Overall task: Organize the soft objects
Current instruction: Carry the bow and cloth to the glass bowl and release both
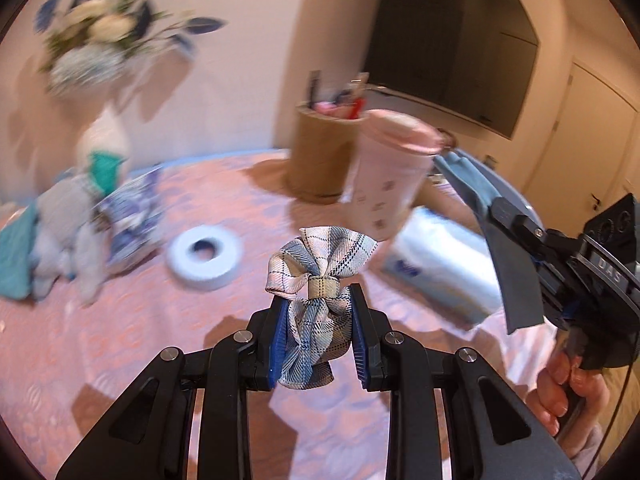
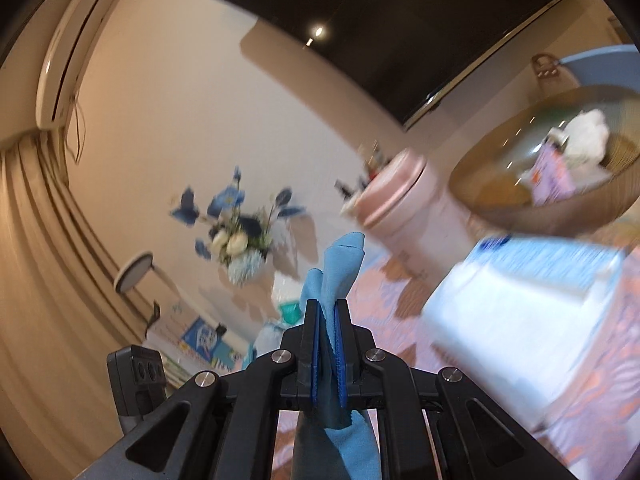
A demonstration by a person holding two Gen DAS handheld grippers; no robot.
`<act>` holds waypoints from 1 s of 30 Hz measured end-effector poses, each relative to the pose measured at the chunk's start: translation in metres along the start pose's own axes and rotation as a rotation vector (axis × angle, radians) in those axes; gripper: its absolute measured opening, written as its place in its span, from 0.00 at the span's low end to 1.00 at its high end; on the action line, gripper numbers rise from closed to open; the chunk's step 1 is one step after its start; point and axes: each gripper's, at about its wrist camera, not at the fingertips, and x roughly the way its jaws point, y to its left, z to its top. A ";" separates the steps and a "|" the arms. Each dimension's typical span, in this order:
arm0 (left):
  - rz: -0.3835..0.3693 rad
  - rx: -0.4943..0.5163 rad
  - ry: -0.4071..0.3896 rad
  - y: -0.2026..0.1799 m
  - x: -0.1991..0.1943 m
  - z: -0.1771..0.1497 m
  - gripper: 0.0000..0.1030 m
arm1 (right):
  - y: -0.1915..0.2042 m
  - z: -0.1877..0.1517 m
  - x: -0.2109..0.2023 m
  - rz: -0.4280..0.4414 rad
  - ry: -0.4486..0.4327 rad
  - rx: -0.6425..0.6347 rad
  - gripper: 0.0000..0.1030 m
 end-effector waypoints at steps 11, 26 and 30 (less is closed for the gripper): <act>-0.105 0.154 -0.002 -0.085 0.034 0.039 0.24 | -0.029 0.063 -0.028 -0.079 -0.071 -0.015 0.06; -0.216 0.192 -0.032 -0.148 0.078 0.112 0.24 | -0.058 0.164 0.003 -0.173 -0.032 -0.087 0.06; -0.209 0.227 -0.045 -0.157 0.092 0.124 0.24 | -0.074 0.188 0.022 -0.203 0.012 -0.105 0.06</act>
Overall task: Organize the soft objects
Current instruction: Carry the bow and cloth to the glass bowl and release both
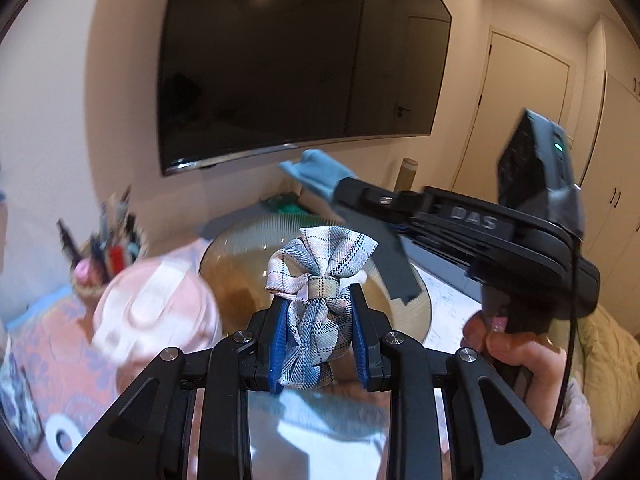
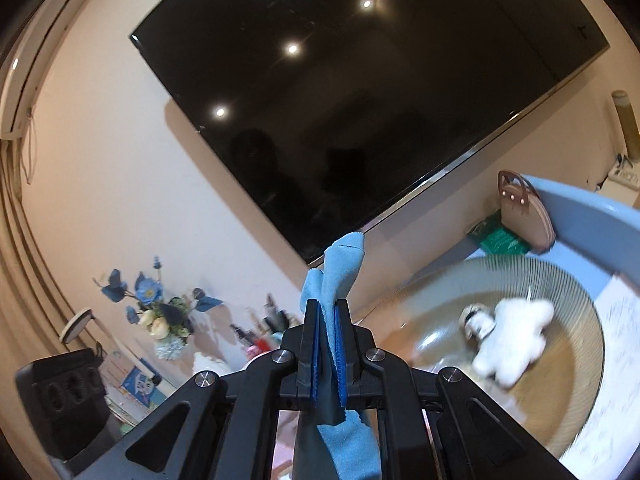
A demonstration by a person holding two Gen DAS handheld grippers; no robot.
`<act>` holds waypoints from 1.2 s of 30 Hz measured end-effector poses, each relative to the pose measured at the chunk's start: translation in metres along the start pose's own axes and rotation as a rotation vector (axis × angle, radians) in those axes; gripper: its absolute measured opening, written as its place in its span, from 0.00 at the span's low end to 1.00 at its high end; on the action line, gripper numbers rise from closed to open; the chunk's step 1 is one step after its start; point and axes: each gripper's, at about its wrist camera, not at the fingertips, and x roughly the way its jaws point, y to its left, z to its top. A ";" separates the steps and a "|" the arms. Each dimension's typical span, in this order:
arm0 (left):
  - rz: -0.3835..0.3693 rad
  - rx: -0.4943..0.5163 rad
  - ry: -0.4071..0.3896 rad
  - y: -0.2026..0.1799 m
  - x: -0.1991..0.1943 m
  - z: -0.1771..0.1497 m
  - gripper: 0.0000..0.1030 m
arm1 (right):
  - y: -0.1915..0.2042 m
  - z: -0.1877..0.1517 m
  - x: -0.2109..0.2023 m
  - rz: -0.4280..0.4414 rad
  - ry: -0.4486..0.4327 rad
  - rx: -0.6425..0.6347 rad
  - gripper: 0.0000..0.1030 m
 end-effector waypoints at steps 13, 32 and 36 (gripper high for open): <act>0.026 -0.047 -0.014 0.010 0.036 0.011 0.86 | -0.041 0.016 0.063 -0.157 0.200 0.003 0.89; 0.033 -0.013 0.068 -0.001 0.034 0.007 0.86 | -0.038 0.002 0.039 -0.217 0.224 0.053 0.89; 0.035 -0.015 0.082 -0.003 0.027 0.003 0.86 | -0.033 0.000 0.026 -0.237 0.221 0.064 0.89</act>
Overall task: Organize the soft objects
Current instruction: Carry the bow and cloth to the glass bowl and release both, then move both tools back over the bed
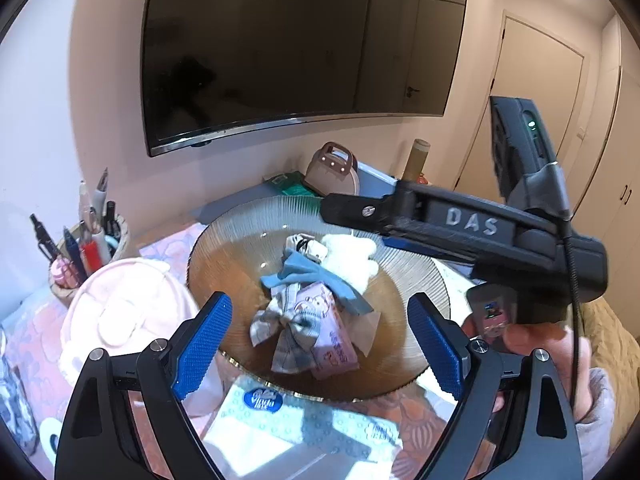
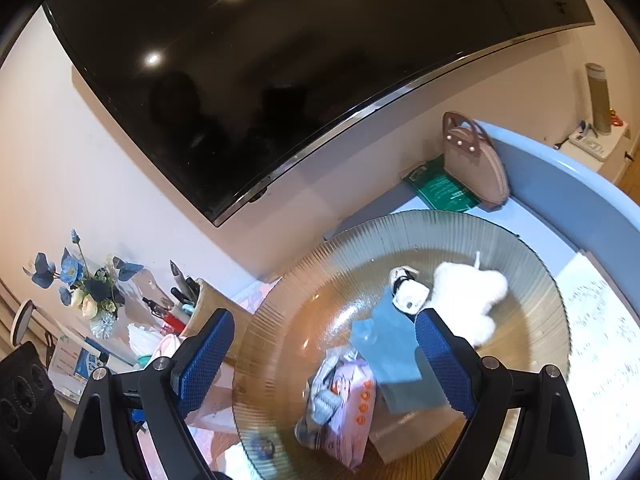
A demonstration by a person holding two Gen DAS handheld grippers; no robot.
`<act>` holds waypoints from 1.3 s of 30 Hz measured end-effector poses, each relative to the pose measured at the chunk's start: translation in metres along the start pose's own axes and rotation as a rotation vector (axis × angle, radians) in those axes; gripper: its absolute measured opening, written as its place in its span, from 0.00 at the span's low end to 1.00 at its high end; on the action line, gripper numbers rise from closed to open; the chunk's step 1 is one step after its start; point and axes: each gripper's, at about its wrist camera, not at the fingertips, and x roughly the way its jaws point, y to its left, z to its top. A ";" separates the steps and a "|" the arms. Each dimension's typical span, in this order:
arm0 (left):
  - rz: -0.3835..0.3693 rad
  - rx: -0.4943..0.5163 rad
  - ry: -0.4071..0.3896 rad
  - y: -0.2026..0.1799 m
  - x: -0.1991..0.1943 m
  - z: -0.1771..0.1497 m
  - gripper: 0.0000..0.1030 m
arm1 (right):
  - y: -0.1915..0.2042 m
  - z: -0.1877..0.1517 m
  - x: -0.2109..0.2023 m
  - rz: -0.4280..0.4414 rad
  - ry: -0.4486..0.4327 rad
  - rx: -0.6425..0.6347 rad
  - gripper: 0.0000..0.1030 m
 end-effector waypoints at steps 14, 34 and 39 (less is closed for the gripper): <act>0.023 0.059 -0.025 -0.013 -0.038 -0.015 0.86 | 0.024 -0.029 -0.045 -0.041 -0.009 -0.028 0.89; 0.130 0.043 0.001 0.035 -0.101 -0.074 0.87 | 0.102 -0.101 -0.055 -0.065 0.069 -0.126 0.89; 0.186 -0.026 0.007 0.073 -0.116 -0.089 0.87 | 0.137 -0.121 -0.040 -0.049 0.110 -0.188 0.89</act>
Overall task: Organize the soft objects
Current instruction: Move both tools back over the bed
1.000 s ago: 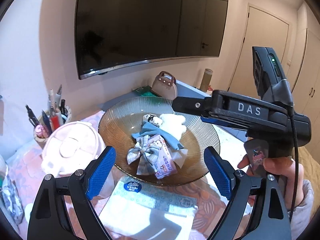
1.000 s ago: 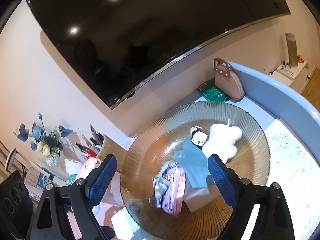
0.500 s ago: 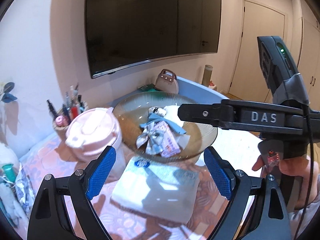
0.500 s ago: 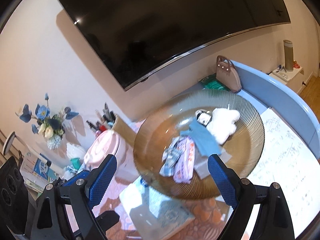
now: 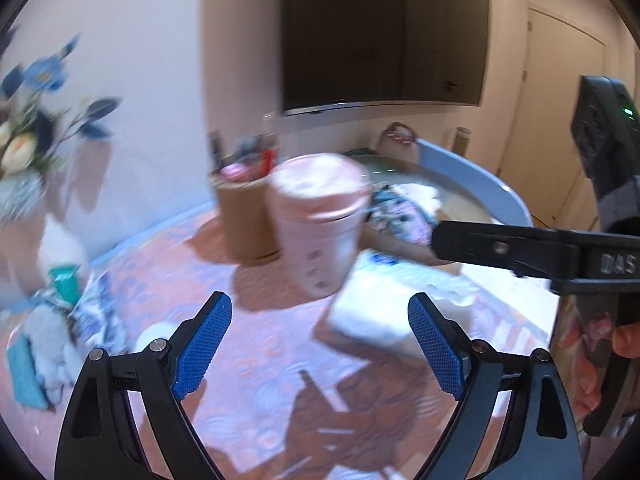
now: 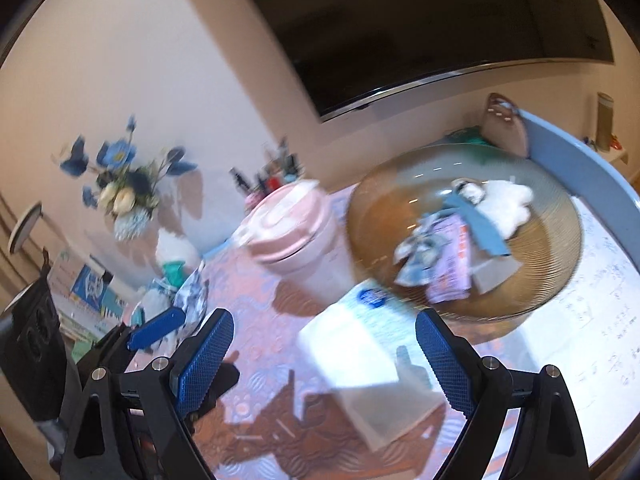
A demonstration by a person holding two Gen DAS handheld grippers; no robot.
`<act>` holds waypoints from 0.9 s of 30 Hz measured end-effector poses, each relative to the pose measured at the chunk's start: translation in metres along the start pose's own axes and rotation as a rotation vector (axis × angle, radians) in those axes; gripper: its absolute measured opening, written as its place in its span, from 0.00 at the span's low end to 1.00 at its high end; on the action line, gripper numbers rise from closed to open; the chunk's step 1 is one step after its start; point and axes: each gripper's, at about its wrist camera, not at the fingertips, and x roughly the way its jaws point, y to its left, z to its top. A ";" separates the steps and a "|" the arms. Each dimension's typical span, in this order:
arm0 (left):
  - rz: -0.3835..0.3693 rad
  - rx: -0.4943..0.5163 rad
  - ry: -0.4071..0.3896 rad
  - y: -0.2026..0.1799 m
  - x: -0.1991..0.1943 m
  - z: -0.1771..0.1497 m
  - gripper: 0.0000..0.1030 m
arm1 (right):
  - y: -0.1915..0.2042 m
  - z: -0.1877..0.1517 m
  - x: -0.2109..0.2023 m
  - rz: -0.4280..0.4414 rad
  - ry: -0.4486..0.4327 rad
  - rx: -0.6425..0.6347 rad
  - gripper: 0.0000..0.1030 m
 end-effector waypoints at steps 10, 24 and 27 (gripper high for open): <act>0.193 -0.175 0.023 0.115 -0.018 -0.037 0.87 | 0.073 -0.018 0.053 0.081 0.077 -0.102 0.89; 0.410 -0.401 0.064 0.276 -0.048 -0.094 0.87 | 0.147 -0.050 0.150 0.138 0.197 -0.230 0.89; 0.438 -0.460 0.077 0.307 -0.050 -0.108 0.87 | 0.151 -0.054 0.166 0.126 0.204 -0.237 0.89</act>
